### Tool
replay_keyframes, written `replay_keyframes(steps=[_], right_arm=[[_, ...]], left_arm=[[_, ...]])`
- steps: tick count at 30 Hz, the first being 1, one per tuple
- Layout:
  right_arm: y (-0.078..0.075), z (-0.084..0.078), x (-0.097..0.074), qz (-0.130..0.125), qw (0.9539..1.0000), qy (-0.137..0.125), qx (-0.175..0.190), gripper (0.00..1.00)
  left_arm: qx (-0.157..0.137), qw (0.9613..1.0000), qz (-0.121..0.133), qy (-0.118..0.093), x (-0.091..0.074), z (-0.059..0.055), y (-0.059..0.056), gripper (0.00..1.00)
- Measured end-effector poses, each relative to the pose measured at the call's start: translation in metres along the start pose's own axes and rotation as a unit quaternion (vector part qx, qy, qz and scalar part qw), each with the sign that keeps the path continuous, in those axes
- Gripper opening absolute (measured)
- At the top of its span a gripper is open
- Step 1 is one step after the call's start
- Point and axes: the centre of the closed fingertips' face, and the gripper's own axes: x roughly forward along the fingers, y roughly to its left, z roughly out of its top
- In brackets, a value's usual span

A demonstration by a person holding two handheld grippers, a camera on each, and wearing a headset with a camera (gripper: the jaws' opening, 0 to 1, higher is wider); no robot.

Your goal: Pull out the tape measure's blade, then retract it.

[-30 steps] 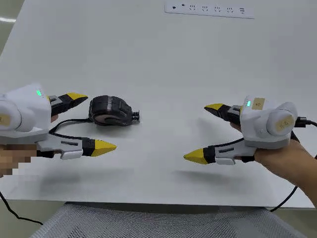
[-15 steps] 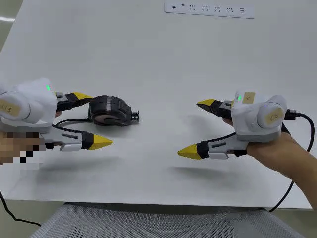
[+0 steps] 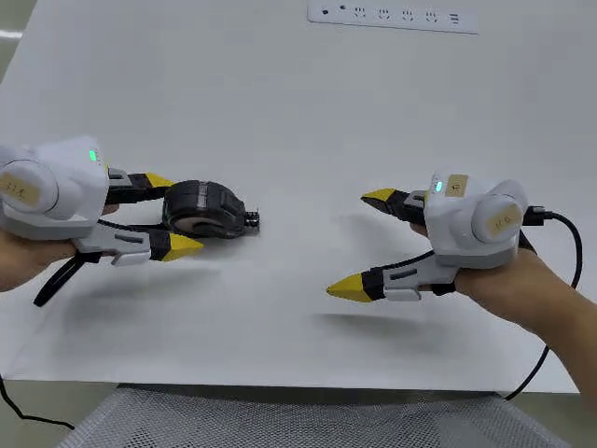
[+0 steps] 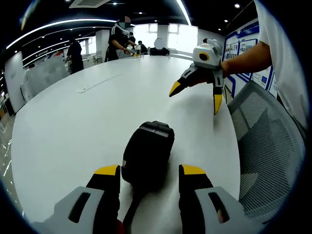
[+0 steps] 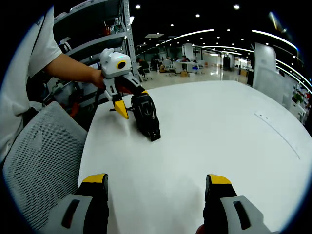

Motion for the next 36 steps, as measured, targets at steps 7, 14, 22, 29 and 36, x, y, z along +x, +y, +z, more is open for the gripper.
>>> replay_keyframes(steps=[7, 14, 22, 29, 36], right_arm=[[0.000, 0.002, 0.005, 0.005, 1.0000, 0.001, -0.005, 0.78], [-0.001, 0.004, 0.009, 0.010, 0.9999, -0.001, -0.006, 0.76], [-0.003, 0.004, 0.012, 0.013, 0.9999, -0.001, -0.009, 0.75], [-0.003, 0.005, 0.016, 0.015, 0.9998, -0.002, -0.010, 0.74], [-0.002, 0.009, 0.021, 0.021, 0.9997, -0.005, -0.012, 0.72]], left_arm=[[0.015, 0.9999, -0.004, 0.006, 0.002, -0.001, 0.005, 0.36], [0.027, 0.9994, -0.012, 0.017, 0.003, -0.004, 0.006, 0.29], [0.034, 0.9988, -0.024, 0.028, 0.003, -0.004, 0.006, 0.26], [0.039, 0.9983, -0.025, 0.034, 0.003, -0.006, 0.007, 0.25], [0.047, 0.9979, -0.027, 0.037, 0.001, -0.007, 0.006, 0.24]])
